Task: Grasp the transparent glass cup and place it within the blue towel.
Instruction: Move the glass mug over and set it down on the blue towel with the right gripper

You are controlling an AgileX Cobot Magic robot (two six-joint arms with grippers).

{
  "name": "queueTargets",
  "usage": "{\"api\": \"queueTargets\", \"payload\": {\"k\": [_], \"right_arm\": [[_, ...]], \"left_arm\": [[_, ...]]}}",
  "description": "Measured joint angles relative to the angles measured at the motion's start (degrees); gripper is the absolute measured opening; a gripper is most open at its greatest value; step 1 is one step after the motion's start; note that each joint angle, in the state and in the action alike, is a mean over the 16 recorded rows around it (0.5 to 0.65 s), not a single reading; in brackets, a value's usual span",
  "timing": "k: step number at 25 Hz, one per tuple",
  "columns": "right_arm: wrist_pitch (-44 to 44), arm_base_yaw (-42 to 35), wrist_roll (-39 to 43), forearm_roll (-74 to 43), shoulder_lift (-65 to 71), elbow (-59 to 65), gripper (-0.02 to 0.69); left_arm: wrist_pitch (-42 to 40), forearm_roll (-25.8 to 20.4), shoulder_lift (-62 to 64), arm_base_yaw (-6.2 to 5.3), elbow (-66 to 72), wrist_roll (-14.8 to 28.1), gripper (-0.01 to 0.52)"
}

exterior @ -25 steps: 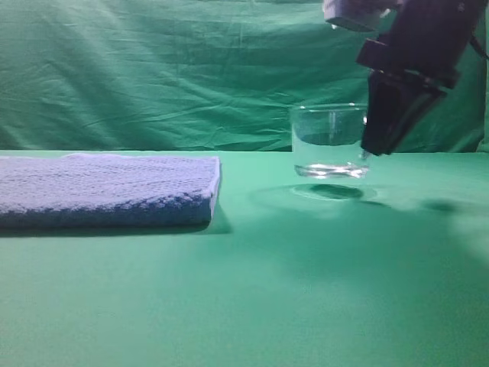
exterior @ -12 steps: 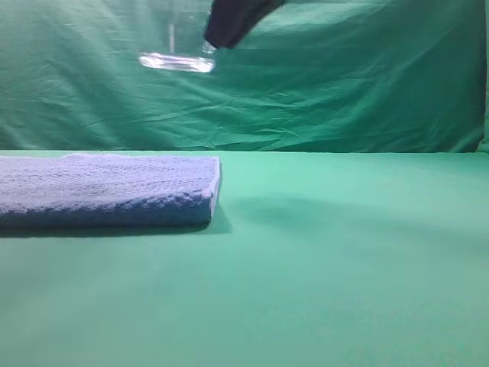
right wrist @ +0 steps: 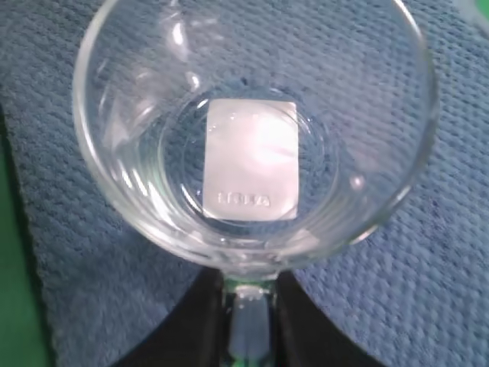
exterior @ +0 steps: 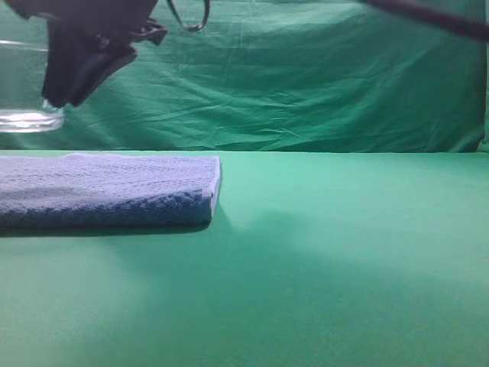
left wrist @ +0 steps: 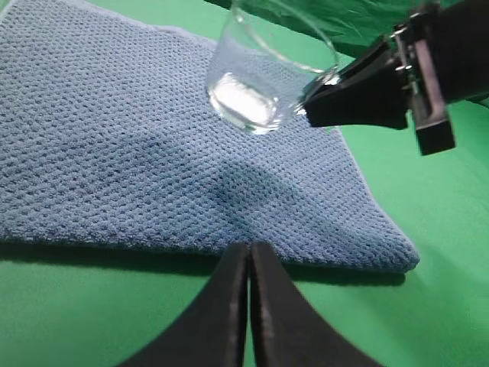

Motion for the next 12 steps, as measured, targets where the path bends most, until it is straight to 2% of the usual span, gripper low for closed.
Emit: {"api": "queueTargets", "payload": {"k": [8,12], "right_arm": [[2.26,-0.02,2.54,-0.18,0.39,-1.11,0.375],[4.96,-0.30,4.77,-0.61,-2.20,-1.28,0.432]], "left_arm": [[0.00,0.00,0.00,0.00,0.00,0.00,0.000],[0.00,0.00,0.00,0.00,0.00,0.00,0.000]]}}
